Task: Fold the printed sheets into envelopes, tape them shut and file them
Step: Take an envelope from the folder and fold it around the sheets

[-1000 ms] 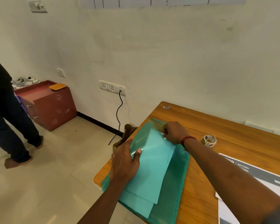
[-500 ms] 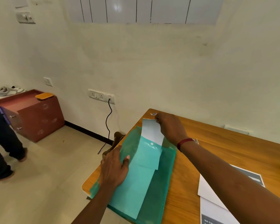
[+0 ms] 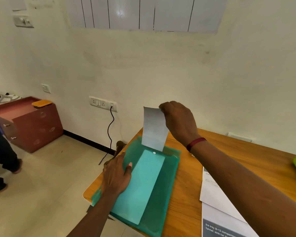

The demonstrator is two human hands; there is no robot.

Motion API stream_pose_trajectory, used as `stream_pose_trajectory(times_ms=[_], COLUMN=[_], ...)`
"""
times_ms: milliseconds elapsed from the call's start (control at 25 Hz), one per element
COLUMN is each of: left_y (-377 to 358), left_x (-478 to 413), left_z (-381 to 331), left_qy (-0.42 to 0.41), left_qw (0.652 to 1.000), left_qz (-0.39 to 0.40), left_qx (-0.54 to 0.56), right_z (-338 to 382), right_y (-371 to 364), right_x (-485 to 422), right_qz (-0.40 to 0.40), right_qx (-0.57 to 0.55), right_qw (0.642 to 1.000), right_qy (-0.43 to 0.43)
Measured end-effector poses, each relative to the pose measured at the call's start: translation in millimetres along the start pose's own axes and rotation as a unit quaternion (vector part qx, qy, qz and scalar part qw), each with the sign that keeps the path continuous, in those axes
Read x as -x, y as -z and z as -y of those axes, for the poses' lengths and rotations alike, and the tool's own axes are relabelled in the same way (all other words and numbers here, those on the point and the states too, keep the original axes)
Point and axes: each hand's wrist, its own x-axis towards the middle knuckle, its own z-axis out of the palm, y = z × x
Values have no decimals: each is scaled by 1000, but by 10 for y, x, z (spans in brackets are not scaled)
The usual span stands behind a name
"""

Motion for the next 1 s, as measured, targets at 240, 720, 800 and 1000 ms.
stream_pose_trajectory(times_ms=[240, 720, 800, 1000], left_y=[83, 169, 242, 375], left_x=[51, 135, 88, 148], left_z=[-75, -117, -146, -598], left_qy=[-25, -87, -124, -229], left_qw=[999, 982, 971, 953], left_qz=[-12, -135, -173, -156], left_qx=[25, 98, 111, 125], right_z=[-22, 53, 81, 74], right_y=[259, 382, 457, 604], right_x=[342, 2231, 2439, 2729], right_qz=[-82, -143, -154, -159], right_qx=[-139, -450, -457, -461], right_qw=[972, 621, 602, 581], right_qy=[-168, -625, -637, -652])
